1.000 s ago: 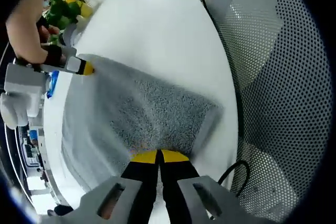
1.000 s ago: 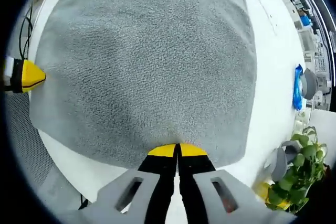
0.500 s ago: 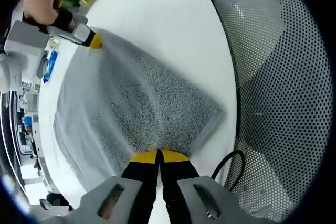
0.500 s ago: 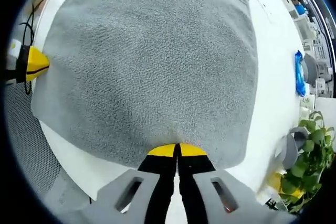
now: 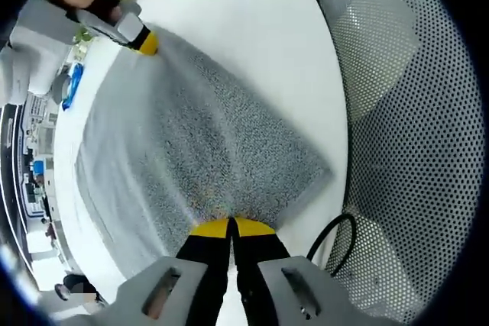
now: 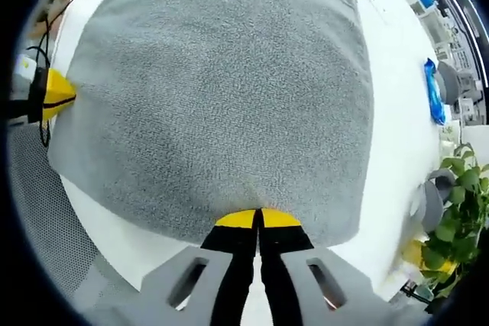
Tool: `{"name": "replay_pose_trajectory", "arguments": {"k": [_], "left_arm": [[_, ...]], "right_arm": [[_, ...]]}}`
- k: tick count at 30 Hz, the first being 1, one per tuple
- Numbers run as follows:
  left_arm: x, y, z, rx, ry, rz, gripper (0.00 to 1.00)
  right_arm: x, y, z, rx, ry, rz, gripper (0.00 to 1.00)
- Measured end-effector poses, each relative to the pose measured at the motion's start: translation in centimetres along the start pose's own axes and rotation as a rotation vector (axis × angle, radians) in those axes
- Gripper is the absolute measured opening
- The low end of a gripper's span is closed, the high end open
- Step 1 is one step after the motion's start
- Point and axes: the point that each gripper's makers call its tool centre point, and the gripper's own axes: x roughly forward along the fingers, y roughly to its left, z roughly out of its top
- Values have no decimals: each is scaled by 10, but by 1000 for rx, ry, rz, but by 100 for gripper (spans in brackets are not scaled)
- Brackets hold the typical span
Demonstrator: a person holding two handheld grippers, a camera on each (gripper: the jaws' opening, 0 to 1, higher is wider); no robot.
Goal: Fold the towel on the table until its edges align and the towel forms a compact rectangular stack.
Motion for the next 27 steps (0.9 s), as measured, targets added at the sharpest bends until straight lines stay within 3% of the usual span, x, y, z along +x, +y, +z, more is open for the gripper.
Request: {"name": "replay_pose_trajectory", "arguments": {"k": [9,14,16,22,27], "left_arm": [[1,7,-9,-50,-19,15,1],[3,14,-16,-98,-29,20,1],[5,18,-20,-90,-21,59,1],[5,25,-28,-75,-27,93,1],[6,30,-41,-49,-15,116,1]], "right_arm": [[0,2,-1,-61,-40,-88,0],[-2,5,-1,-33,-103,-119,0],[-3,7,-1,-19,-124,-118,0],[-5,11,0,48,-228,-104,0],[-9,23,3,139,-360,-47,0]]}}
